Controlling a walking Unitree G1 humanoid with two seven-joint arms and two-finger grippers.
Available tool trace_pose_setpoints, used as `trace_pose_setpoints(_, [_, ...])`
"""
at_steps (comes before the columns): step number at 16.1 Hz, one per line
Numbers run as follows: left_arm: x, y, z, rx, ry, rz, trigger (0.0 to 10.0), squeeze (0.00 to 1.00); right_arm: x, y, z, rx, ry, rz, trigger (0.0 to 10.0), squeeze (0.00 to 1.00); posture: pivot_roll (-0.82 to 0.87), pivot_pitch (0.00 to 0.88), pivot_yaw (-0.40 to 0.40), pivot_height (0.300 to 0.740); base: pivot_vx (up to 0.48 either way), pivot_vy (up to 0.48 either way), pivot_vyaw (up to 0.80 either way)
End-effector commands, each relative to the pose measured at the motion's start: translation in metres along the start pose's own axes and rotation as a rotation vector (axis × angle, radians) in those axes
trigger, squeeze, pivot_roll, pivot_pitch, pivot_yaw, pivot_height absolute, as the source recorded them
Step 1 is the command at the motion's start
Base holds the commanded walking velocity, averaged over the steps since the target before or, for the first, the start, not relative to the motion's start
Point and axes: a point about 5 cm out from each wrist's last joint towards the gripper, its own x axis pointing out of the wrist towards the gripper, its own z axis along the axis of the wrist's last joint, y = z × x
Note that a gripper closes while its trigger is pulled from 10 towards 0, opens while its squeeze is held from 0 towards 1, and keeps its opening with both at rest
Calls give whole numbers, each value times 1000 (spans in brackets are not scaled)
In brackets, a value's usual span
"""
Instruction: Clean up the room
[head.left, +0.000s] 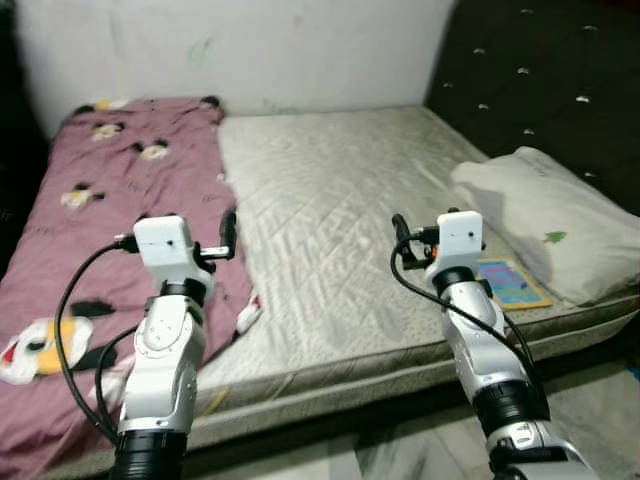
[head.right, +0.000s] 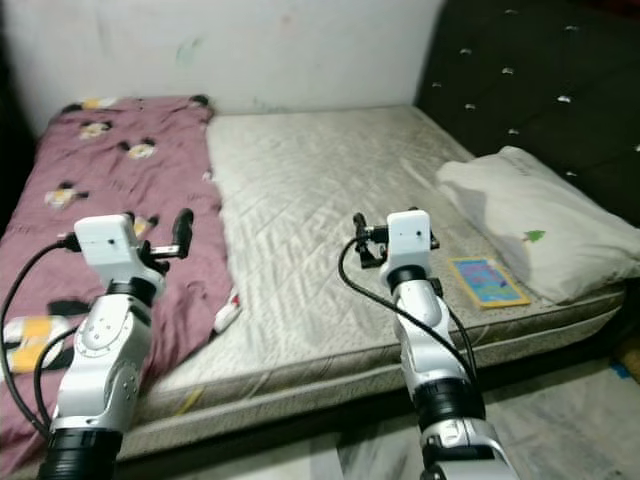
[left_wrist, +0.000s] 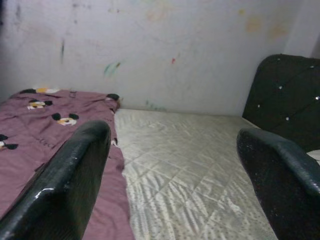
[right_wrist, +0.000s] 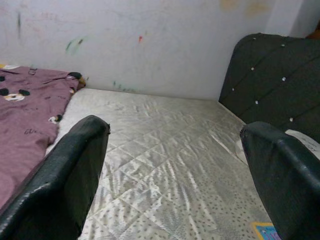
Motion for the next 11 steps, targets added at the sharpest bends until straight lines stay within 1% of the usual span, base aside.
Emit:
trace_pose_setpoints(1, [1,-5,4,-4,-16,-27,10000,0,2,-1,2,2,-6,-4,10000,0,5,0,-14,740,428,0,0])
trace_pose_setpoints(7, [1,-6,4,-11,-10,-34,10000,0,2,-1,2,3,-6,-5,10000,0,5,0,-12,740,435,0,0])
trace_pose_setpoints(9, [2,-7,3,-7,-13,-3,10000,0,2,-1,2,5,-5,-7,10000,0,6,0,-10,740,0,0,0])
trace_pose_setpoints(11, [3,-8,2,-6,5,-2,10000,0,2,-1,1,5,-4,-7,10000,0,6,0,-10,740,0,0,0])
